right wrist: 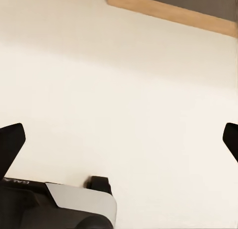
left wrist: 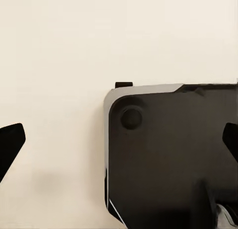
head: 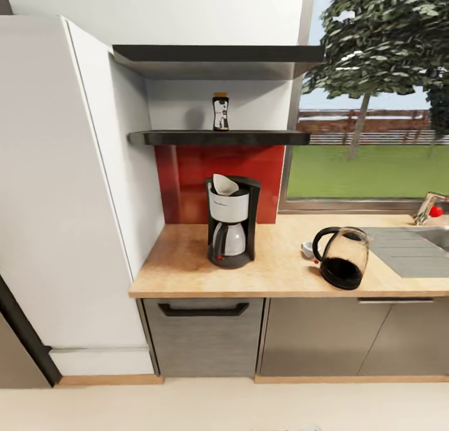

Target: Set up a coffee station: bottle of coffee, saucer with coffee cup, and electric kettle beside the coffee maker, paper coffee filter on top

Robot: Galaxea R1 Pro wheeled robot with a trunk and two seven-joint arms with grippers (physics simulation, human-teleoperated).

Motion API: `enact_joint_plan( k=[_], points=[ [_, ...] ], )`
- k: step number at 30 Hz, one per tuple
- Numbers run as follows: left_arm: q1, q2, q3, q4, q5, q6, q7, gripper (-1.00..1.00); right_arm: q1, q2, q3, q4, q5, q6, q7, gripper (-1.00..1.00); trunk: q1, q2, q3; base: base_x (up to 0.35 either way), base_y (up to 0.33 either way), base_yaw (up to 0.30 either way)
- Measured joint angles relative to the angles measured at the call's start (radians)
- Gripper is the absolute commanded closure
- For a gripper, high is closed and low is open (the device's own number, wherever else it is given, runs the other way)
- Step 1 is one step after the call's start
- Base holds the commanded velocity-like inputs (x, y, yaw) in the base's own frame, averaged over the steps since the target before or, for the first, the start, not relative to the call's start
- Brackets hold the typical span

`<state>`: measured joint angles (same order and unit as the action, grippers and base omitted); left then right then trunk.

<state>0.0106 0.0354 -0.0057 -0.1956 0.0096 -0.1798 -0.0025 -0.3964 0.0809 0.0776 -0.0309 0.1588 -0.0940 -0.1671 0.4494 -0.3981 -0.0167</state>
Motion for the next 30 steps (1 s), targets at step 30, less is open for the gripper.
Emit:
enact_joint_plan(
  k=[30],
  points=[
    [-0.831, -0.202, -0.181, -1.276, 0.004, 0.789, 0.053, -1.0, 0.0, -0.003, -0.009, 0.003, 0.004, 0.0, 0.0, -1.0, 0.0, 0.0, 0.0, 0.0, 0.001, -0.026]
  ],
)
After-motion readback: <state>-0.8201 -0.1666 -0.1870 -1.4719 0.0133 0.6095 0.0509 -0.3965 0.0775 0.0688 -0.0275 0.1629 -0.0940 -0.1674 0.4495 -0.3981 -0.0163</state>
